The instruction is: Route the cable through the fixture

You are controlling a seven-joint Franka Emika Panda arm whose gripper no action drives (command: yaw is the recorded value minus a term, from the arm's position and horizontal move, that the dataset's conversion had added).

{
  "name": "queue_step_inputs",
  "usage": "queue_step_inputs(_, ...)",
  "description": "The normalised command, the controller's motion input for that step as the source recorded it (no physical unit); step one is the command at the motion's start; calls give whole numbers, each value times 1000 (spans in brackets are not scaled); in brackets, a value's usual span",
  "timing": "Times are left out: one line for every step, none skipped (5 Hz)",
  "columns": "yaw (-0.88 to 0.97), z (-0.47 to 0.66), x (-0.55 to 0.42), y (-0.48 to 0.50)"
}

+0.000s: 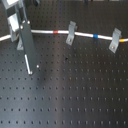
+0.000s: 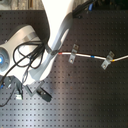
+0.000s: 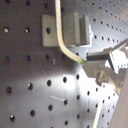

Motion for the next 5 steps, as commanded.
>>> queue_step_inputs(0, -360, 189, -156)
queue_step_inputs(206, -463, 185, -199)
queue_step_inputs(526, -318, -35, -192)
queue_step_inputs(706, -265, -47, -167)
queue_step_inputs(700, -136, -79, 12)
